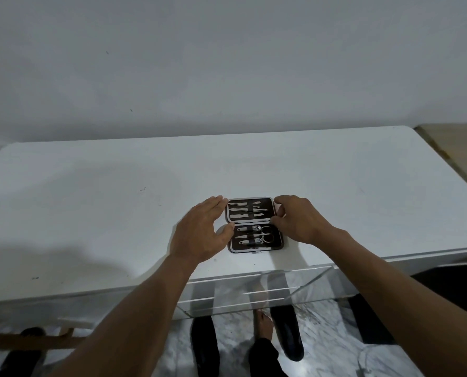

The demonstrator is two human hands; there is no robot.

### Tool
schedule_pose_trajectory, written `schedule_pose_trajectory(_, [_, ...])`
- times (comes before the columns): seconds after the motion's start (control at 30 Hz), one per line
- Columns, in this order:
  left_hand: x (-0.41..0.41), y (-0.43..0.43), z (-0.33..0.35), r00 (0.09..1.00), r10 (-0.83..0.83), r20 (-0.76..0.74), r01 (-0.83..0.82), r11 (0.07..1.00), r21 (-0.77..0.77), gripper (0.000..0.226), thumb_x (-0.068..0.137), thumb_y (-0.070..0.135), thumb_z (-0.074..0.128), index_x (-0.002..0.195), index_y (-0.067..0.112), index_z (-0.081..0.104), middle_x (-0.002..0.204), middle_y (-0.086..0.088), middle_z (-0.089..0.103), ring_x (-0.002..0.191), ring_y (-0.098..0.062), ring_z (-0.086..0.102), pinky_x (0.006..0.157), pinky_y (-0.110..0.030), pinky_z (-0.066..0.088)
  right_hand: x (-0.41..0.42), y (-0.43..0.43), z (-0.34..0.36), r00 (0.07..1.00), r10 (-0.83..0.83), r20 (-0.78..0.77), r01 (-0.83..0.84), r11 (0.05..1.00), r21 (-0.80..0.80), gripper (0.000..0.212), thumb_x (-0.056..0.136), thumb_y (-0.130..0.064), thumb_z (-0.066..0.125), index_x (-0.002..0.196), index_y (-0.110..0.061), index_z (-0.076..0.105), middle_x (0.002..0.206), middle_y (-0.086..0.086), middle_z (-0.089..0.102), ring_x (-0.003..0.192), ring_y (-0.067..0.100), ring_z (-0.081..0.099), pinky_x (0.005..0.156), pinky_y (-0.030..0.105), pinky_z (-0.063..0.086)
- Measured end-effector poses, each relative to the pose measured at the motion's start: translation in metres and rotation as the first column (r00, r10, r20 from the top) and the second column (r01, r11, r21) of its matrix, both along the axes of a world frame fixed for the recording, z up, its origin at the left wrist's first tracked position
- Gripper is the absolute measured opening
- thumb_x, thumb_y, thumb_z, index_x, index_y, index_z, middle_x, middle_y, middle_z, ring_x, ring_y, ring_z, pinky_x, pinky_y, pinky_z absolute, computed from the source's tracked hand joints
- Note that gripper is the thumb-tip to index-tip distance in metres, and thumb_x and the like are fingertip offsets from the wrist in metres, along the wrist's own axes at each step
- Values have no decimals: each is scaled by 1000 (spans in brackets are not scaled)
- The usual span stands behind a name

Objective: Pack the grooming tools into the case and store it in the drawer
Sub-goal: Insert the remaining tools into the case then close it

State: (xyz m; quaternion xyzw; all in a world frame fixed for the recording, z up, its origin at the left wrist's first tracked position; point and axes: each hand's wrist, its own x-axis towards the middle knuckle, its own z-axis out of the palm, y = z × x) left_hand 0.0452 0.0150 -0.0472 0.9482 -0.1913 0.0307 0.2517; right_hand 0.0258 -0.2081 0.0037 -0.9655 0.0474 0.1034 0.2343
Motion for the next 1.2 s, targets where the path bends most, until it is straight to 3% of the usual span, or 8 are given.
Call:
schedule_pose_trajectory(0.17, [-1,1,0,998,8,-64,-10,999,-39,59,85,54,52,135,23,53,147,4,43,137,-13,34,109,-38,35,-8,0,5,997,-41,-69,47,995,91,31,81,-9,61,58,-23,45,81,5,65,78,24,59,57,23,42])
schedule_pose_trajectory(0.33, [0,-3,12,993,9,-122,-9,1000,2,49,89,42,60,133,21,56,133,-1,48,124,-19,41,103,-29,31,-11,-2,7,995,-65,-78,75,988,133,20,77,-2,60,62,-12,51,81,16,69,78,29,63,75,38,54])
schedule_pose_trajectory(0.53, [2,-21,36,931,101,-352,-54,989,140,31,95,31,51,122,17,60,97,-4,64,93,-22,59,75,-28,41,-6,-3,0,990,-134,-49,141,974,177,10,76,-1,59,68,4,59,79,23,70,70,24,56,73,40,55])
schedule_pose_trajectory(0.73, [11,-18,34,856,181,-485,-232,971,-48,11,85,13,57,80,11,66,82,-5,71,84,-21,68,77,-33,54,2,5,0,991,-129,-45,135,974,181,29,77,1,54,51,-12,47,63,10,54,65,23,48,63,27,41])
schedule_pose_trajectory(0.97, [13,-20,32,847,197,-493,-307,940,-151,8,82,9,60,79,4,65,91,-6,71,81,-23,70,83,-42,56,7,3,-5,986,-150,-71,162,961,224,27,75,2,55,53,-13,51,70,18,65,67,22,52,64,27,42])
schedule_pose_trajectory(1.07, [13,-19,34,817,182,-547,-351,910,-221,26,83,4,65,67,24,58,89,-8,70,77,-19,70,84,-40,57,8,2,-6,985,-160,-68,172,954,245,19,77,2,55,61,-8,61,73,19,68,67,21,53,62,26,42])
schedule_pose_trajectory(1.13, [14,-19,33,802,174,-571,-389,878,-279,24,82,2,67,74,24,66,86,-4,68,79,-21,70,84,-41,57,9,1,-5,984,-166,-60,176,948,264,15,76,2,56,69,-4,67,73,17,67,68,19,52,61,24,42])
schedule_pose_trajectory(1.2, [15,-20,31,801,165,-576,-414,847,-334,26,81,1,69,104,14,72,91,1,68,82,-22,70,83,-40,58,9,2,-3,984,-174,-47,180,941,286,12,74,4,57,76,-1,68,71,7,61,69,17,50,58,22,41])
